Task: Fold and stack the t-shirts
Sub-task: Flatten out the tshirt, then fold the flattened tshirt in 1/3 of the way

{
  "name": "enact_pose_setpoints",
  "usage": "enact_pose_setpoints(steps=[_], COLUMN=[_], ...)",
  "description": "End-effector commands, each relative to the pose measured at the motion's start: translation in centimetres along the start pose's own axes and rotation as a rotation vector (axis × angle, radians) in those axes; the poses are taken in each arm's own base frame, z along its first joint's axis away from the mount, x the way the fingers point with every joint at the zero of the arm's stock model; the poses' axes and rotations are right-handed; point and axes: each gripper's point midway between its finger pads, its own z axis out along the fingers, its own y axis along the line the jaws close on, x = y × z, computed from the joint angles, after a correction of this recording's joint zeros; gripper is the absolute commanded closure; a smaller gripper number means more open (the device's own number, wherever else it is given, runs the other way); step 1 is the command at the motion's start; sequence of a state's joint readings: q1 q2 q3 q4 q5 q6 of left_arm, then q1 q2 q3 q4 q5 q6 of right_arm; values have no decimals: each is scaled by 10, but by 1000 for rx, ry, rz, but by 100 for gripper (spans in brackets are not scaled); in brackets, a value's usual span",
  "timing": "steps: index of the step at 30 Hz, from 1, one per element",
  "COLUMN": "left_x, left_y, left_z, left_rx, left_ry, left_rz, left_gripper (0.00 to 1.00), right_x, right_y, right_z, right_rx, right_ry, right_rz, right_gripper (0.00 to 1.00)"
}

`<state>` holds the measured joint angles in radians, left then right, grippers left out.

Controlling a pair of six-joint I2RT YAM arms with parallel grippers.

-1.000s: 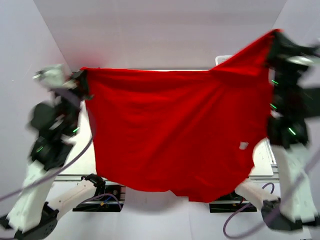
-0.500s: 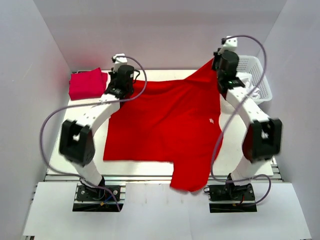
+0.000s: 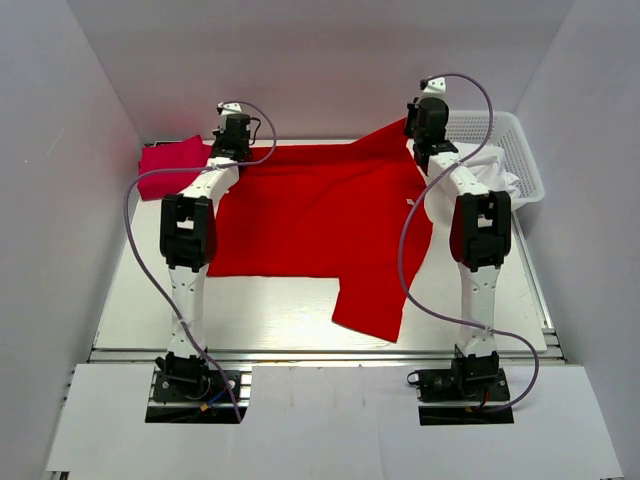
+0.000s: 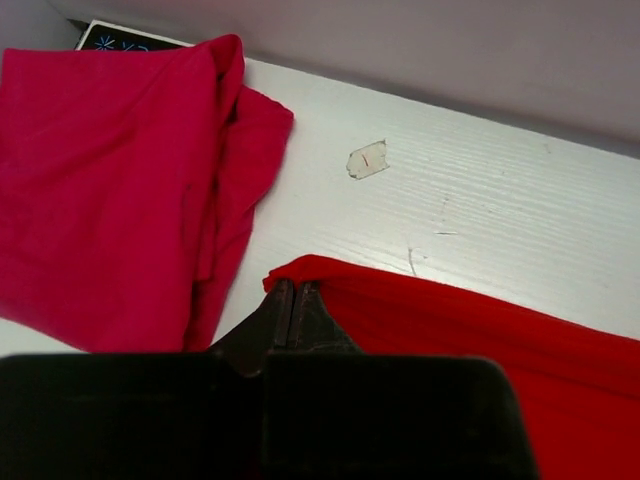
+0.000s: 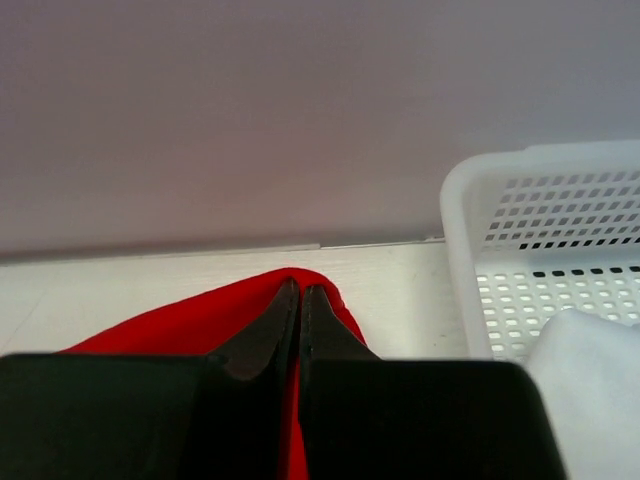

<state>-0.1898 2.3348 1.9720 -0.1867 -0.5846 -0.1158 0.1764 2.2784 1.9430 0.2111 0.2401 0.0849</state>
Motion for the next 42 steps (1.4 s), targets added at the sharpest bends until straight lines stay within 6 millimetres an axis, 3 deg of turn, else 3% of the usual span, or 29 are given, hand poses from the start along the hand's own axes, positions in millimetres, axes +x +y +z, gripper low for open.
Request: enact_pose_setpoints(steps=[1, 3, 6, 8, 9, 11, 13, 14, 15, 16, 18, 19, 21, 23, 24, 26, 28, 33, 35, 36, 38, 39, 40, 42], left_x=[-51, -53, -48, -36, -44, -31, -25, -23, -23, -9, -16, -6, -1, 8, 4, 14, 18, 53, 72, 82, 93, 97, 97, 93], left_y=[-4, -4, 0, 3, 5, 9, 20, 22, 26, 29, 35, 37, 39, 41, 44, 47, 49, 58, 64, 71, 77, 81, 81, 86], left_z=[-9, -6, -12, -15, -22, -27, -36, -40, -43, -45, -54, -56, -59, -61, -63, -66, -68, -75, -79, -82, -86, -88, -90, -96], left_rx=[78, 98, 106, 104, 115, 113, 88, 88, 78, 76, 78, 76, 75, 74, 65, 64, 62, 35, 12, -25, -54, -74, -80, -94], left_ry=[-103, -118, -110, -91, -107, -85, -75, -76, -81, -55, -78, -60, -50, -33, -42, -21, -8, 79, 142, 183, 223, 239, 247, 259], left_rz=[-43, -40, -22, -11, -20, -7, -13, -14, -17, -1, -15, -4, 1, 11, 7, 19, 27, 37, 49, 53, 50, 48, 23, 24], left_gripper=[100, 100, 100, 100, 100, 100, 100, 100, 100, 100, 100, 100, 100, 100, 100, 100, 100, 100, 89, 74, 54, 37, 5, 0], right_x=[-41, -33, -43, -27, -31, -3, -13, 8, 3, 2, 10, 3, 22, 24, 41, 42, 60, 103, 126, 139, 144, 150, 144, 139], right_y=[2, 1, -2, -7, -2, -7, -6, -7, -7, -7, -4, -4, -5, -9, -12, -12, -12, -6, -9, -13, -21, -32, -37, -39], right_z=[-1, -4, -15, -25, -38, -48, -65, -71, -78, -86, -98, -107, -118, -129, -137, -146, -156, -170, -177, -182, -184, -188, -189, -189], right_rx=[-22, -22, -12, 8, -5, 7, 6, 8, 4, 3, -12, -18, -9, 7, 28, 31, 39, 9, 24, 53, 103, 166, 208, 220], right_ry=[-96, -75, -78, -31, -22, 58, 64, 113, 112, 129, 162, 162, 226, 249, 304, 320, 376, 475, 530, 562, 579, 599, 591, 583], right_rz=[38, 35, 43, 58, 83, 104, 123, 129, 149, 154, 158, 172, 171, 188, 200, 215, 227, 257, 258, 250, 248, 239, 238, 222], right_gripper=[100, 100, 100, 100, 100, 100, 100, 100, 100, 100, 100, 100, 100, 100, 100, 100, 100, 100, 100, 91, 84, 82, 69, 58])
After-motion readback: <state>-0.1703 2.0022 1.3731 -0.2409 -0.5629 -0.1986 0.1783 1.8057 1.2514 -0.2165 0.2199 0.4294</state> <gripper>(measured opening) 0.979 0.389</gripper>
